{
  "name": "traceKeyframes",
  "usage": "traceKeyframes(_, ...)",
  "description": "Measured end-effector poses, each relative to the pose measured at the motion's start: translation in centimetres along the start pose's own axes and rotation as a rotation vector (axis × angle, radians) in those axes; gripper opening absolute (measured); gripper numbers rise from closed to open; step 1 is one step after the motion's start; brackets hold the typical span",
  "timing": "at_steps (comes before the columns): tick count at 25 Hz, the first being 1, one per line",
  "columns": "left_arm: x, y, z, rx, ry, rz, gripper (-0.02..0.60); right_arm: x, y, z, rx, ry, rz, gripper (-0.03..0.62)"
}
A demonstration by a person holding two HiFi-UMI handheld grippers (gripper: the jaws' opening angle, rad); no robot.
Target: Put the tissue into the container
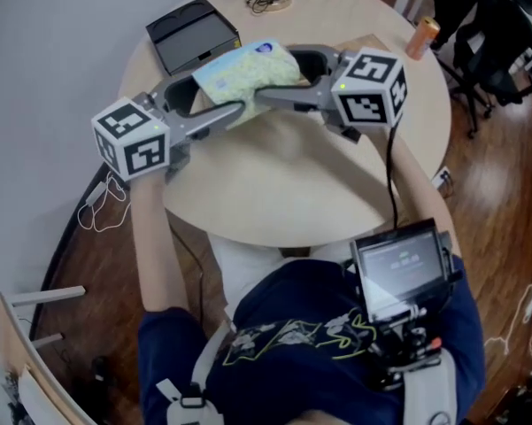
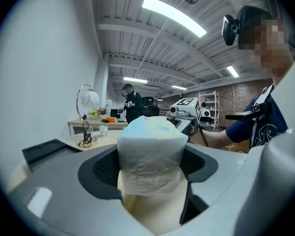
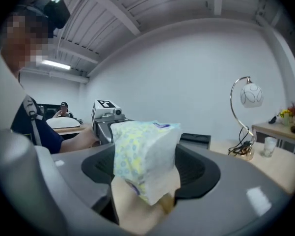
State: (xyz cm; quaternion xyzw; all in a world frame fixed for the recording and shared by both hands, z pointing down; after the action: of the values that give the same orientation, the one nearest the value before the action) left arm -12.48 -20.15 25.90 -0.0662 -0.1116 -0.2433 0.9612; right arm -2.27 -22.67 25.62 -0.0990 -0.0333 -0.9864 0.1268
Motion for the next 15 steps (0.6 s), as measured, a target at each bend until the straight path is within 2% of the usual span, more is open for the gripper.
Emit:
traceKeyframes(3,0.2,-4.4,-3.0,0.044,-0.015,0.034,0.356,1.9,3.4,-3.2,-0.016,-0.023,0.052,0.336)
traceKeyframes(5,0.7,-7.0,-3.3,0.045,-0.038,0.061,0.356,3.4,5.4,-3.4,0.011,-0.054,0.078,0.337)
traceKeyframes(9,2.7,-10.0,-0.2,0.043,-0.130,0.090,0.357,5.2,7.7,-0.6,-0.005,-0.120,0.123,0.344)
traceKeyframes(11,3.3,-11.0,1.6,0.027,-0.179,0.064,0.365,5.5,8.4,1.3,-0.017,-0.136,0.144,0.362)
traceKeyframes(13,3.0,-12.0,2.6,0.005,-0.185,0.006,0.485,5.3,8.7,2.4,-0.006,-0.130,0.140,0.441)
traceKeyframes(15,2.2,-12.5,2.3,-0.002,-0.150,-0.046,0.497,4.4,8.6,2.4,0.016,-0.095,0.109,0.558)
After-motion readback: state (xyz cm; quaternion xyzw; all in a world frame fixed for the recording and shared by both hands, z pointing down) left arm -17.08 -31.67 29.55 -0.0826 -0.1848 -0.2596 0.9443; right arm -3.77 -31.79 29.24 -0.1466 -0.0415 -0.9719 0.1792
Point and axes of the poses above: the fingertips, and each gripper's own axes: x forward along the fingers, y to its right, z out of its underside, the point moved 3 cm from there along -x, backward along the fingers, and after that the axes turned 1 degree about -x, right-handed, at the moved point
